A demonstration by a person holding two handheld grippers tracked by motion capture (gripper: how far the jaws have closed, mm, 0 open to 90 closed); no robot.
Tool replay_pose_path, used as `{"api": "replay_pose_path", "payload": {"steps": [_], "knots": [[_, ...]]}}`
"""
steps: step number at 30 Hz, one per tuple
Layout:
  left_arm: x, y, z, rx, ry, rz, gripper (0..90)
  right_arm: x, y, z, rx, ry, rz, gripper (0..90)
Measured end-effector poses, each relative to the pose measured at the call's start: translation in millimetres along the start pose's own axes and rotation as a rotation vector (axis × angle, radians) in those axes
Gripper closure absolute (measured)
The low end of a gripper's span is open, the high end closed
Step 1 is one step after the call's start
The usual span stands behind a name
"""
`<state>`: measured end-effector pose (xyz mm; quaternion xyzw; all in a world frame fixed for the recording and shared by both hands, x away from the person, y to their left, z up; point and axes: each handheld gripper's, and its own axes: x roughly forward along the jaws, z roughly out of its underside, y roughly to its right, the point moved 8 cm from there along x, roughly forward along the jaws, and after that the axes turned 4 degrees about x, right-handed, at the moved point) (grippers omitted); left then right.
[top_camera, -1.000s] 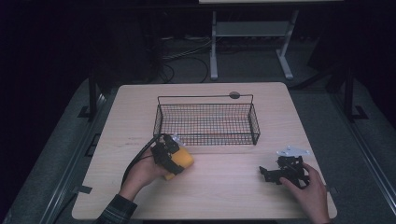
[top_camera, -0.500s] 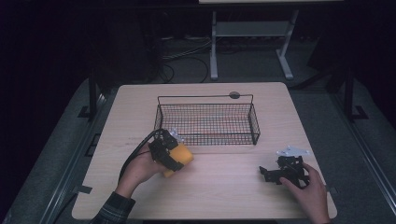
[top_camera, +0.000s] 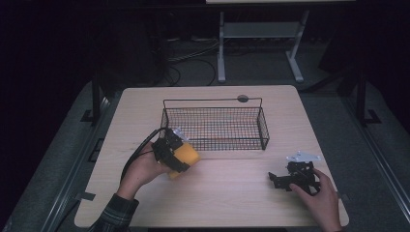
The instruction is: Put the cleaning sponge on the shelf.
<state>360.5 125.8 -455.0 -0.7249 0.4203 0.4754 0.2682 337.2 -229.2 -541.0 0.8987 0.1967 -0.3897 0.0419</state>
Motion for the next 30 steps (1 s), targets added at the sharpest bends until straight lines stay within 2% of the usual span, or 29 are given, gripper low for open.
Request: {"api": "replay_pose_path", "payload": {"steps": [30], "knots": [[-33.6,-19.7,-29.2,0.012,0.007,-0.007,22.7,-0.1,0.0,0.0,0.0,0.0,0.0,0.0]]}}
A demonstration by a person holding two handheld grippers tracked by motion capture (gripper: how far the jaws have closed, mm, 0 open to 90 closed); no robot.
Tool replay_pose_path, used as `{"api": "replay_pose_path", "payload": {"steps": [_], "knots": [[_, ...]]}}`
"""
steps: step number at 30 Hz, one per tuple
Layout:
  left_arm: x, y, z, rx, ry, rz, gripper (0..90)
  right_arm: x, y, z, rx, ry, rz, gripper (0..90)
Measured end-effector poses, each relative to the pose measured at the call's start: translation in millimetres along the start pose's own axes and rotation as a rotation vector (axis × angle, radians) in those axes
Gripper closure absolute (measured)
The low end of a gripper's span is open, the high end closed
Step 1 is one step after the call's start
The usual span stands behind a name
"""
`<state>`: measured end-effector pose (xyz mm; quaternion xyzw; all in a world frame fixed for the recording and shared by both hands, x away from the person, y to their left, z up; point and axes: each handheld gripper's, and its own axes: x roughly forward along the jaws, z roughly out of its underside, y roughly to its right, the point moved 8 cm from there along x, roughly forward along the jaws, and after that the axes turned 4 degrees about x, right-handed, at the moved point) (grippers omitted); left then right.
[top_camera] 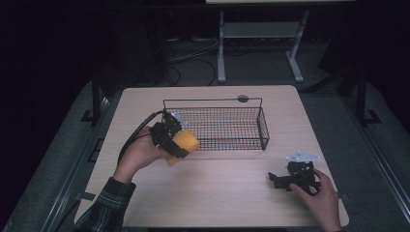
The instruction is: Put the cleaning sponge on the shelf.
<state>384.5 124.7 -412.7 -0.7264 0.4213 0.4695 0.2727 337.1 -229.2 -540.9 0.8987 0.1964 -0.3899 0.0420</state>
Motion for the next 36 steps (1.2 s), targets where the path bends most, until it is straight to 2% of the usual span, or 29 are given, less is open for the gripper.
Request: {"api": "replay_pose_path", "payload": {"steps": [11,36], "knots": [[-4.9,-11.0,-8.9,-0.011,0.003,-0.008,22.7,0.0,0.0,0.0,0.0,0.0,0.0,0.0],[-2.8,-50.8,-30.2,-0.049,0.012,-0.052,22.8,0.1,0.2,-0.1,-0.002,0.001,0.002,0.0]]}}
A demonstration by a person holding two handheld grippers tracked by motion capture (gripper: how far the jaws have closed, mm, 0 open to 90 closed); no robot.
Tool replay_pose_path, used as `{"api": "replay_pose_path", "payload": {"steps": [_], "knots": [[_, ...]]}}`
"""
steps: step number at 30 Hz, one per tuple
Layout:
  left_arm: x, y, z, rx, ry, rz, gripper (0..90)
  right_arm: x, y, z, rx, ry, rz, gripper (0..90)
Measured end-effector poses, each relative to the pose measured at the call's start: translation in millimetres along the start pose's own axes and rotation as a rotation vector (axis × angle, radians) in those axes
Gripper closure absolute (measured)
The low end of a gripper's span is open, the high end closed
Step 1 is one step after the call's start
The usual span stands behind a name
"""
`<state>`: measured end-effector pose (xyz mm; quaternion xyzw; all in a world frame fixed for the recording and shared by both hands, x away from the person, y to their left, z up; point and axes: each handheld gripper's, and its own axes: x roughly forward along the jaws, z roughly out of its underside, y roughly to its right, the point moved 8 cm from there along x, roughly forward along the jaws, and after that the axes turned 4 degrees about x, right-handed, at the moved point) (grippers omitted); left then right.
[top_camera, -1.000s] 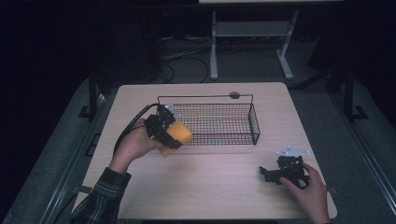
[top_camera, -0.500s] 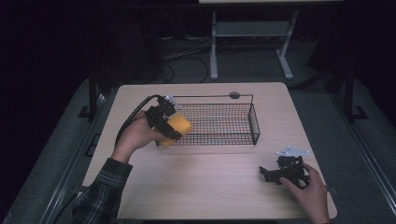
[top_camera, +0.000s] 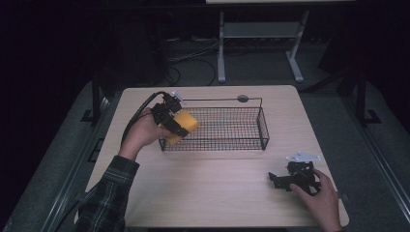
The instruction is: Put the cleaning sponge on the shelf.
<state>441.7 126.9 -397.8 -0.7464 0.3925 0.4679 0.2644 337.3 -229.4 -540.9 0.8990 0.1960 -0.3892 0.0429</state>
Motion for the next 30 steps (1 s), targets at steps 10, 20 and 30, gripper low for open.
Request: {"api": "replay_pose_path", "payload": {"steps": [10,20,30], "knots": [[5.9,-13.5,-5.6,-0.004,0.005,-0.019,22.8,0.1,-0.2,0.1,0.001,-0.001,-0.001,0.0],[17.9,-29.9,-9.3,-0.011,0.015,-0.06,22.8,0.1,-0.2,0.1,0.001,-0.001,-0.001,0.0],[30.4,-39.8,-10.7,-0.015,0.018,-0.083,22.8,0.1,-0.1,0.1,0.001,-0.001,-0.001,0.0]]}}
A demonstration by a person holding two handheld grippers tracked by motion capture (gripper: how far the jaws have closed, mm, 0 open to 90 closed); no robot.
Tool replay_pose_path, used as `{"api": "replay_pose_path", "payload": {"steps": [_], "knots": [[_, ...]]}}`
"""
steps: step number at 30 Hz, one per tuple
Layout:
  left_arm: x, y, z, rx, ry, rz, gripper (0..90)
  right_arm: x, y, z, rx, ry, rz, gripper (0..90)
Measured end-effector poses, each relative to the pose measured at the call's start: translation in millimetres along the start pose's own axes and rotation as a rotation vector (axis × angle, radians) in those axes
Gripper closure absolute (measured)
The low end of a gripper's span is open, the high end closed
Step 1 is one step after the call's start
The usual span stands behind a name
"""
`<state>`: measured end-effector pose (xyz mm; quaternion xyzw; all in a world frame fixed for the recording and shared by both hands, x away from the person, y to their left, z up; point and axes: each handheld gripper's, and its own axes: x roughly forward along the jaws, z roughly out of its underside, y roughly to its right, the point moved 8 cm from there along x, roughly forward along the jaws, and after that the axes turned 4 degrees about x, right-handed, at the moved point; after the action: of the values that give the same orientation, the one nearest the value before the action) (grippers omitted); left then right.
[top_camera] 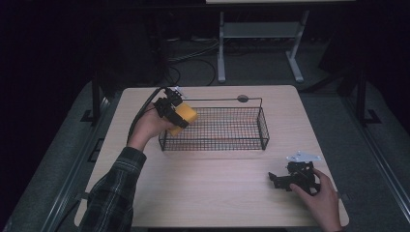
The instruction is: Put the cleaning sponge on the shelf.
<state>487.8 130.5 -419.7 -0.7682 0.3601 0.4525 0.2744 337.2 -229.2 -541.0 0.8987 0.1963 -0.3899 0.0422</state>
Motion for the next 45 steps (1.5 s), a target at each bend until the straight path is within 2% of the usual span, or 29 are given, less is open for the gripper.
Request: {"api": "replay_pose_path", "payload": {"steps": [14,18,34,45], "knots": [[22.1,-2.2,1.5,0.0,-0.045,0.001,22.8,0.0,0.0,0.0,0.0,0.0,0.0,0.0],[26.3,-3.0,2.0,-0.014,-0.032,0.002,22.8,0.0,0.0,0.0,0.0,0.0,0.0,0.0],[49.7,-4.2,16.4,-0.034,-0.058,0.021,22.8,0.0,0.0,0.0,0.0,0.0,0.0,0.0],[61.7,-3.2,24.0,-0.028,-0.089,0.026,22.8,0.0,0.0,0.0,0.0,0.0,0.0,0.0]]}}
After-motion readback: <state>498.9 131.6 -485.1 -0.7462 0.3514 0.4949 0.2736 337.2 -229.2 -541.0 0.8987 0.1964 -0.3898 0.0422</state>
